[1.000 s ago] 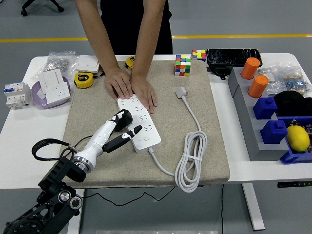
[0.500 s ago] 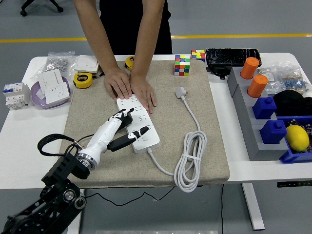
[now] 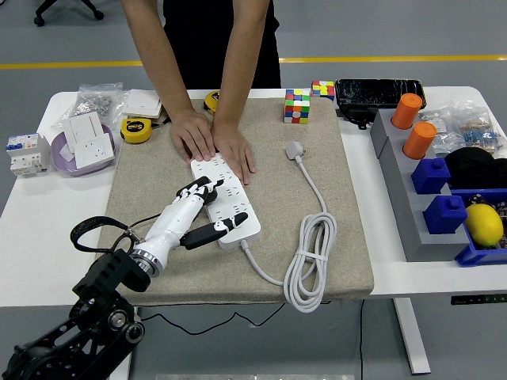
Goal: Pick up the plug,place it near the board,insert it into the board,press the button
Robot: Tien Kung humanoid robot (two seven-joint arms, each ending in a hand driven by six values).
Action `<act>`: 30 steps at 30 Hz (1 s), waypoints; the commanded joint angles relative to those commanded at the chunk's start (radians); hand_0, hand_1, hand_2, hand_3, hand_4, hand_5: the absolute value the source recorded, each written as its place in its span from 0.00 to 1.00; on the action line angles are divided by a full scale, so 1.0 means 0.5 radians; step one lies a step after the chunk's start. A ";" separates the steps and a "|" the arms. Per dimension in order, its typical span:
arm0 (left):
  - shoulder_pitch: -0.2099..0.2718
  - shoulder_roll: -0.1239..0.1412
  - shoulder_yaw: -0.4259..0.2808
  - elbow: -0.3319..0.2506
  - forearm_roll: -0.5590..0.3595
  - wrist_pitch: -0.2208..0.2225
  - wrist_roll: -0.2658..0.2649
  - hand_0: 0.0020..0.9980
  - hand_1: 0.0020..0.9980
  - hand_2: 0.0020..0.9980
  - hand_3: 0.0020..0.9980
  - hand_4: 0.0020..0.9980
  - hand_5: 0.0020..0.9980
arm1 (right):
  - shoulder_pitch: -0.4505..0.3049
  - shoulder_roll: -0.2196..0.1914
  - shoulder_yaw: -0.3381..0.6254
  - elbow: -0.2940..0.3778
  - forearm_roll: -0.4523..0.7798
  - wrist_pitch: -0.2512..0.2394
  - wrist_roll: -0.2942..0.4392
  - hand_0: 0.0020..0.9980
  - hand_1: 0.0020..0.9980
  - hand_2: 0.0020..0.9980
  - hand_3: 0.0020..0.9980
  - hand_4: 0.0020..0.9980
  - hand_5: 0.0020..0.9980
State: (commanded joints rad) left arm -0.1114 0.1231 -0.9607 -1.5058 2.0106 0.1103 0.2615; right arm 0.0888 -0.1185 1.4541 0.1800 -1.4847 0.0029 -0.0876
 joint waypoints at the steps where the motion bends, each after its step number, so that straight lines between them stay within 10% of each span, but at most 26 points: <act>1: -0.001 0.000 0.000 -0.005 0.015 -0.003 0.006 1.00 1.00 0.98 0.98 1.00 1.00 | 0.000 0.000 0.000 0.000 0.000 0.000 0.000 0.88 0.75 0.74 0.77 1.00 0.84; 26: -0.008 0.001 -0.011 -0.079 0.203 0.054 0.038 1.00 1.00 0.97 0.96 1.00 1.00 | -0.004 -0.004 -0.026 0.000 0.007 0.000 -0.002 0.88 0.75 0.74 0.77 1.00 0.84; 30: 0.002 0.007 -0.055 -0.134 0.406 0.111 0.207 1.00 1.00 0.97 0.96 1.00 1.00 | -0.009 -0.004 -0.009 0.000 -0.007 0.002 -0.006 0.88 0.75 0.74 0.77 1.00 0.84</act>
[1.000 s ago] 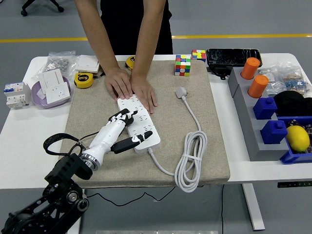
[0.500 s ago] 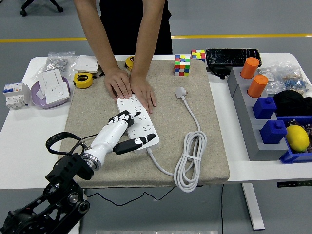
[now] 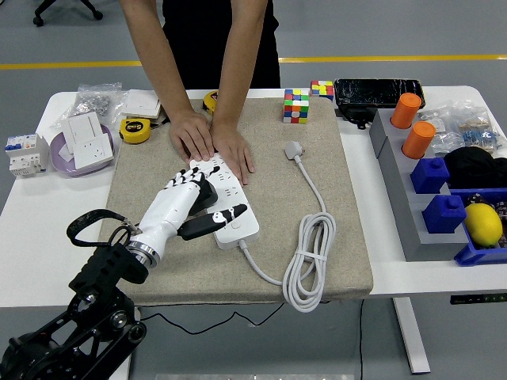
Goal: Pick up the plug,place it near the board,insert it into the board,press the button
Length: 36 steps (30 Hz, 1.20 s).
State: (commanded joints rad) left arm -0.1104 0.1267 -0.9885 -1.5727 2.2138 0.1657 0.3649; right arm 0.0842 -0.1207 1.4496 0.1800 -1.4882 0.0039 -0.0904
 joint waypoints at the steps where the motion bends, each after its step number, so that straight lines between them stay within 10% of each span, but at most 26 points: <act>1: 0.004 0.004 -0.011 -0.010 0.035 0.004 0.040 1.00 1.00 1.00 0.95 1.00 1.00 | -0.001 0.000 0.002 0.000 0.000 0.000 0.000 0.88 0.75 0.74 0.77 1.00 0.84; 17: 0.005 0.076 0.053 0.032 0.065 -0.109 0.158 1.00 1.00 1.00 0.91 1.00 1.00 | 0.006 0.000 0.016 0.000 0.003 -0.001 0.002 0.87 0.75 0.74 0.77 1.00 0.84; 36: -0.076 0.042 0.181 0.136 0.036 -0.124 0.129 1.00 1.00 1.00 0.90 1.00 1.00 | 0.010 -0.002 0.003 0.000 0.013 -0.002 0.005 0.87 0.75 0.74 0.77 1.00 0.84</act>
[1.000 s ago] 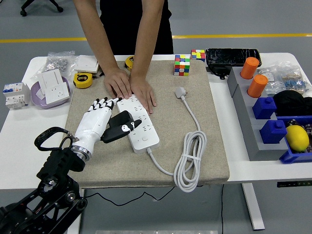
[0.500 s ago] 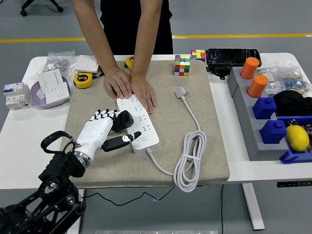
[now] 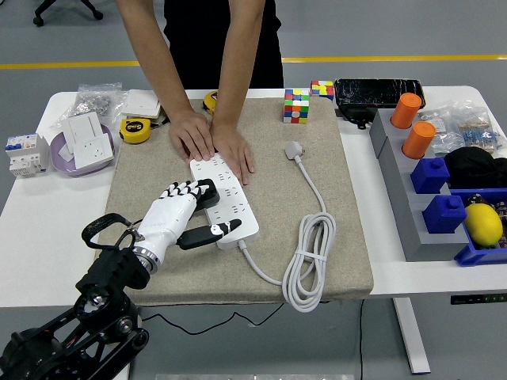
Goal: Pick up the plug,place it near the board,insert it into the board,press the button
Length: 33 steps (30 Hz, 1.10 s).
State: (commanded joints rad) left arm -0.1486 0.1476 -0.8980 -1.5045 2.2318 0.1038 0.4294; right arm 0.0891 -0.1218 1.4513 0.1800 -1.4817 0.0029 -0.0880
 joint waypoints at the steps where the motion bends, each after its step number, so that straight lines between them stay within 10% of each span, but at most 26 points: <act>1: -0.002 -0.001 0.003 0.002 0.000 0.000 -0.001 1.00 1.00 1.00 0.90 1.00 1.00 | 0.000 0.000 -0.002 0.000 0.001 0.000 0.000 0.87 0.75 0.74 0.77 1.00 0.84; 21: -0.031 -0.035 -0.042 0.061 0.014 -0.004 -0.030 1.00 1.00 1.00 0.90 1.00 1.00 | -0.007 -0.002 -0.009 0.000 -0.010 0.001 -0.006 0.87 0.75 0.74 0.77 1.00 0.84; 30: -0.021 -0.015 -0.037 -0.077 0.010 0.036 -0.064 1.00 1.00 1.00 0.90 1.00 1.00 | -0.007 -0.003 -0.010 0.000 -0.003 -0.001 -0.004 0.87 0.75 0.74 0.77 1.00 0.84; 31: -0.018 -0.011 -0.034 -0.109 -0.004 0.035 -0.065 0.91 0.88 0.83 0.89 1.00 0.93 | -0.007 -0.002 -0.011 0.000 -0.001 -0.001 -0.003 0.87 0.75 0.74 0.77 1.00 0.84; 33: -0.012 0.005 -0.013 -0.221 -0.063 -0.020 -0.033 0.91 0.88 0.83 0.89 1.00 0.93 | -0.008 -0.002 -0.006 0.000 -0.003 -0.001 -0.004 0.87 0.75 0.74 0.77 1.00 0.84</act>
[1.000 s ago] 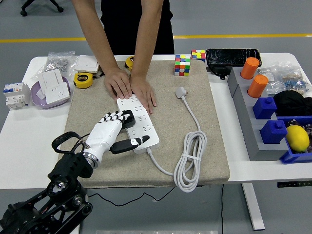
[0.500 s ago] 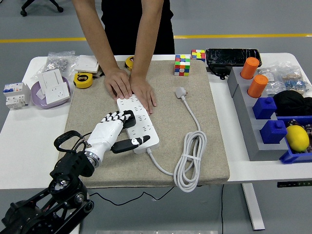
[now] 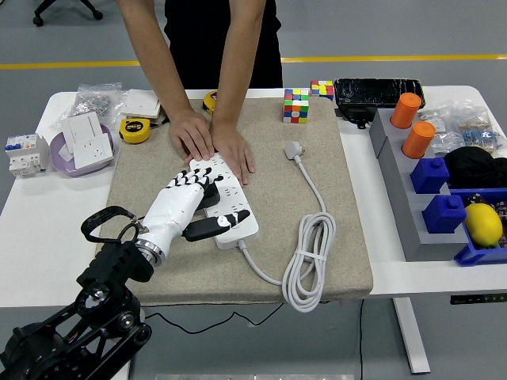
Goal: Pick up the plug,place it near the board,insert it into the board,press the button
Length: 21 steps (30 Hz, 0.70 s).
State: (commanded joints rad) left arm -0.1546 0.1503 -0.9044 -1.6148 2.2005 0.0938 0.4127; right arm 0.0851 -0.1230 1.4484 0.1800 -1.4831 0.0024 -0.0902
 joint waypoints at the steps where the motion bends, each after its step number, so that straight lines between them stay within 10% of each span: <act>1: 0.000 0.003 0.004 -0.036 -0.015 -0.034 0.013 0.91 0.88 0.83 0.89 1.00 0.93 | 0.000 0.000 0.002 0.000 -0.001 0.000 -0.001 0.87 0.75 0.74 0.77 1.00 0.84; 3: 0.000 0.014 0.024 -0.123 -0.061 -0.151 0.077 0.91 0.88 0.83 0.89 1.00 0.93 | 0.001 0.000 0.007 0.000 -0.004 0.000 -0.001 0.87 0.75 0.74 0.77 1.00 0.84; 4: 0.001 0.025 0.044 -0.183 -0.029 -0.215 0.110 0.22 0.15 0.26 0.90 0.75 0.32 | 0.002 -0.001 0.005 0.000 -0.001 -0.001 0.000 0.88 0.75 0.74 0.77 1.00 0.84; 14: -0.022 0.045 0.060 -0.328 -0.088 -0.549 0.241 0.15 0.05 0.16 0.87 0.57 0.16 | 0.004 -0.003 0.009 0.000 0.000 0.000 -0.001 0.87 0.75 0.74 0.77 1.00 0.85; 21: -0.041 0.024 0.087 -0.288 -0.035 -0.587 0.251 0.14 0.05 0.16 0.90 0.49 0.09 | 0.007 0.000 -0.004 0.000 0.013 -0.002 0.001 0.87 0.75 0.74 0.77 1.00 0.85</act>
State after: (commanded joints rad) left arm -0.1750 0.1623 -0.8611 -1.7588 2.1831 -0.1998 0.5382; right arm 0.0888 -0.1228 1.4465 0.1800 -1.4764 0.0015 -0.0898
